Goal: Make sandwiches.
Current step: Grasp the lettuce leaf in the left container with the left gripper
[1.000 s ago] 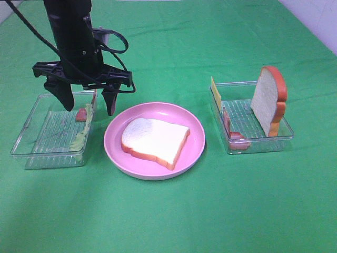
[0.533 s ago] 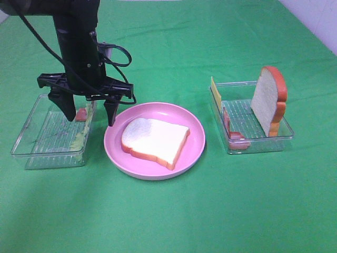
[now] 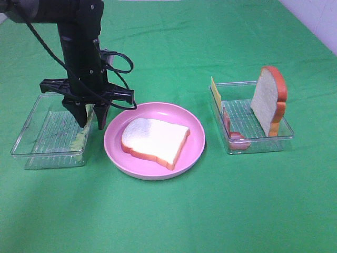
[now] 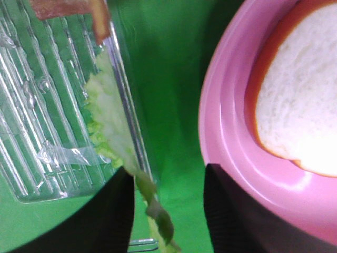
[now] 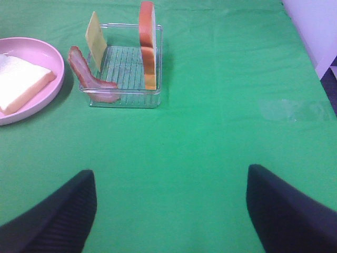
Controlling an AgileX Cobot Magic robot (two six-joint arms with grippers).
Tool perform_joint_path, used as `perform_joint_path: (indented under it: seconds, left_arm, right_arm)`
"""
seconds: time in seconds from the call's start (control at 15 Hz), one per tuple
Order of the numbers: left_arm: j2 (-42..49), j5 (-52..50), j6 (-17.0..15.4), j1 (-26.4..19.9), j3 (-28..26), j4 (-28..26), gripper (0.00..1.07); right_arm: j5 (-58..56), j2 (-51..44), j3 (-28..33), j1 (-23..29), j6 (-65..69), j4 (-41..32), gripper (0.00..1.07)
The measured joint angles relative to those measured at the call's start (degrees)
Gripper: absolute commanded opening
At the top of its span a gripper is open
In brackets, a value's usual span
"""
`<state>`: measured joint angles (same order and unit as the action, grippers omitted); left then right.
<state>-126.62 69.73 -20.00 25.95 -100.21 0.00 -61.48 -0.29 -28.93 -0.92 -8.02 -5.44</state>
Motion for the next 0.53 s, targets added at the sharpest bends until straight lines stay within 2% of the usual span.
perform_joint_path:
  seconds: [0.33, 0.53]
  left_arm:
    - [0.0, -1.0, 0.0, 0.0, 0.0, 0.5, 0.00]
    - [0.0, -1.0, 0.0, 0.0, 0.0, 0.5, 0.00]
  right_arm:
    - [0.0, 0.0, 0.0, 0.0, 0.0, 0.0, 0.75]
    - [0.0, 0.0, 0.0, 0.0, 0.0, 0.0, 0.75]
